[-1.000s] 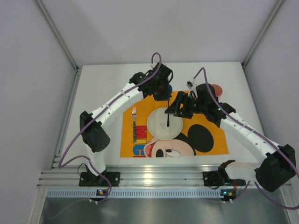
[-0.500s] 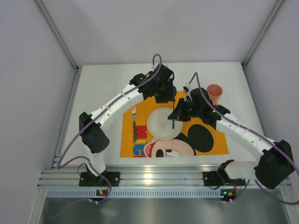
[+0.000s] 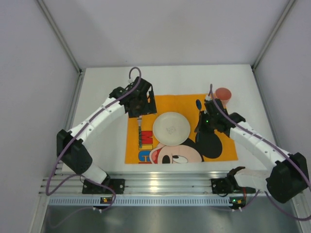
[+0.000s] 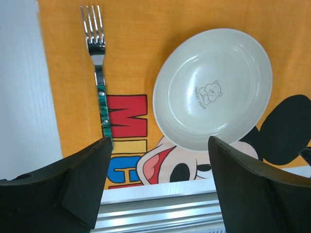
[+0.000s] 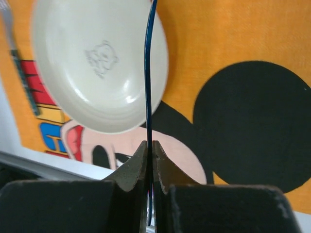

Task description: Set the dinner table for one person

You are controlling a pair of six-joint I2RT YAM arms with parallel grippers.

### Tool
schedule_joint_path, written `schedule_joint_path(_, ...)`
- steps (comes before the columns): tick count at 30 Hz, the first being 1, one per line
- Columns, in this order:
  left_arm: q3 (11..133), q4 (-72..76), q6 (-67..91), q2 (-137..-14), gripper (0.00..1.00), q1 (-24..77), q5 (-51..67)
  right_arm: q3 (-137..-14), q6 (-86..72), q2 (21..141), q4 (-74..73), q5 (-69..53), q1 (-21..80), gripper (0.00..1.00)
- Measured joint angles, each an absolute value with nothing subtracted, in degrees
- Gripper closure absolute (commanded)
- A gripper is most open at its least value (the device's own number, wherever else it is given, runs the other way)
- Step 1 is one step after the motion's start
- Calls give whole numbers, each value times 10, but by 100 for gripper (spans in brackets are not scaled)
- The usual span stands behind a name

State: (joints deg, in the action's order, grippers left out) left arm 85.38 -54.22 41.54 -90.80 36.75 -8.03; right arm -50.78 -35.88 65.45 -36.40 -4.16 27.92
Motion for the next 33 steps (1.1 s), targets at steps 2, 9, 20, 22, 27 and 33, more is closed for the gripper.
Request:
schedule_joint_path(2, 844, -542, 408, -893, 16, 356, -86, -489, -350, 685, -365, -33, 276, 100)
schedule_joint_path(9, 813, -542, 399, -837, 18, 349, -89, -458, -324, 752, -372, -21, 248, 100)
schedule_joint_path(20, 741, -551, 404, -761, 20, 349, -98, -464, -288, 836, -365, 8, 227, 100)
schedule_joint_path(22, 739, -551, 404, -757, 20, 348, -99, -470, -282, 844, -365, 14, 227, 100)
schedule_joint_path(27, 738, -552, 404, -755, 21, 346, -99, -490, -269, 858, -364, 34, 227, 66)
schedule_joint_path(33, 738, -553, 404, -755, 21, 346, -99, -501, -253, 859, -375, 75, 227, 20)
